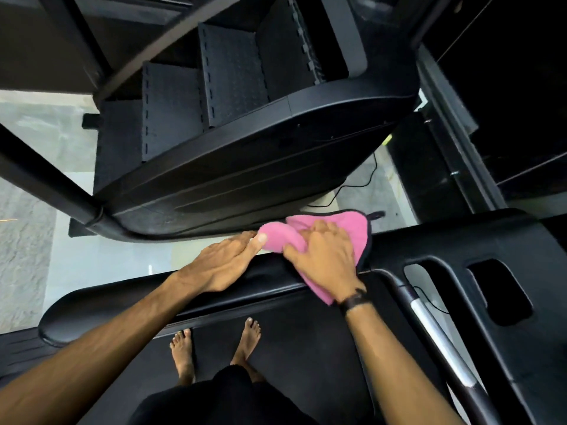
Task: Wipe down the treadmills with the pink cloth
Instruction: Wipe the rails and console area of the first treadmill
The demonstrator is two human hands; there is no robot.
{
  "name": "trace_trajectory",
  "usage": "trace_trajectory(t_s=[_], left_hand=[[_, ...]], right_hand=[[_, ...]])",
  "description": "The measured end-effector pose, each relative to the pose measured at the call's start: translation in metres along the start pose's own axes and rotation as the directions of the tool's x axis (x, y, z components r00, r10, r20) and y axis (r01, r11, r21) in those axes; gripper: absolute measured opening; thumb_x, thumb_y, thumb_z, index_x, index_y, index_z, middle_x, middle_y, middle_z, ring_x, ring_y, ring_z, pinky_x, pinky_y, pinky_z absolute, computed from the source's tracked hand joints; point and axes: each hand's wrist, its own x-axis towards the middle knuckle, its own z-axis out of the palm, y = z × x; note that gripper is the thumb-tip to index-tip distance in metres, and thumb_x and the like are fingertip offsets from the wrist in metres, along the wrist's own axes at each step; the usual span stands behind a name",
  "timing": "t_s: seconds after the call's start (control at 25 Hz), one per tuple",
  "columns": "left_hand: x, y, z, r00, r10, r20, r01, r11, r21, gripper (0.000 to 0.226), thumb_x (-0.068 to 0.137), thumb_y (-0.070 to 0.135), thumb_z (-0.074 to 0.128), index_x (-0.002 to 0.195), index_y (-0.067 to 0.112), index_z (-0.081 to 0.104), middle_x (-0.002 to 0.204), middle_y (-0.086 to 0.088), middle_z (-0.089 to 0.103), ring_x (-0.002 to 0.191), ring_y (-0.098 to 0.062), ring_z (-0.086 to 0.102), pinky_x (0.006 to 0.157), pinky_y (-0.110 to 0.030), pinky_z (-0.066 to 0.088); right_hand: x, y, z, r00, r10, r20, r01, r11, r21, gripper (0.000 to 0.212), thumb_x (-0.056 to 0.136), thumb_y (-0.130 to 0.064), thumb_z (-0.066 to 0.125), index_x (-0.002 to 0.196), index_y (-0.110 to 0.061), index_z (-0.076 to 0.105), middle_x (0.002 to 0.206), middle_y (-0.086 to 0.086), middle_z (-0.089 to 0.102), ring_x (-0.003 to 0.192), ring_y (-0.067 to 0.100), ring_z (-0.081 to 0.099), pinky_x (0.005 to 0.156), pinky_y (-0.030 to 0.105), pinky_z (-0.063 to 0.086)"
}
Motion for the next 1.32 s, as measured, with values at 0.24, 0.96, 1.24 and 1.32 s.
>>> trace_trajectory(t_s=[0.24,0.96,1.24,1.32], left_hand=[[0.003,-0.008,0.006,0.991,-0.079,0.109,0.049,0.966,0.254,0.084,0.086,0.081,0.009,0.12,0.022,0.057,0.118,-0.008,0.066,0.107,-0.027,0.06,0.092,-0.042,0.044],[0.047,0.067,0.036,0.993,-0.049,0.104,0.031,0.985,0.173,0.078,0.088,0.075,-0.001,0.142,0.038,0.042,0.142,0.0,0.055,0.131,-0.024,0.049,0.105,-0.039,0.035],[0.074,0.074,0.04,0.975,-0.14,0.174,0.13,0.989,0.065,0.102,0.072,0.093,-0.007,0.141,0.04,0.047,0.147,0.003,0.051,0.136,-0.022,0.046,0.111,-0.039,0.032],[0.078,0.072,0.038,0.969,-0.155,0.194,0.16,0.987,-0.01,0.116,0.06,0.099,-0.011,0.146,0.041,0.041,0.155,0.005,0.041,0.144,-0.021,0.036,0.119,-0.04,0.023]], right_hand=[[0.031,0.089,-0.02,0.948,0.303,0.098,-0.307,0.951,0.025,0.069,0.077,-0.075,0.049,0.117,-0.024,0.071,0.11,0.01,0.071,0.104,0.031,0.063,0.091,0.039,0.042],[-0.014,0.087,-0.008,0.994,0.044,-0.104,-0.027,0.986,0.162,0.051,0.086,-0.063,0.053,0.122,-0.031,0.068,0.12,0.001,0.06,0.116,0.025,0.048,0.104,0.041,0.029],[0.058,0.107,-0.013,0.968,0.164,0.191,-0.165,0.986,-0.012,0.056,0.083,-0.066,0.056,0.117,-0.023,0.068,0.122,0.007,0.068,0.115,0.028,0.058,0.098,0.039,0.034],[0.021,0.085,-0.011,0.996,0.054,0.067,-0.061,0.992,0.108,0.051,0.085,-0.062,0.054,0.121,-0.028,0.069,0.121,0.003,0.064,0.115,0.027,0.053,0.102,0.041,0.033]])
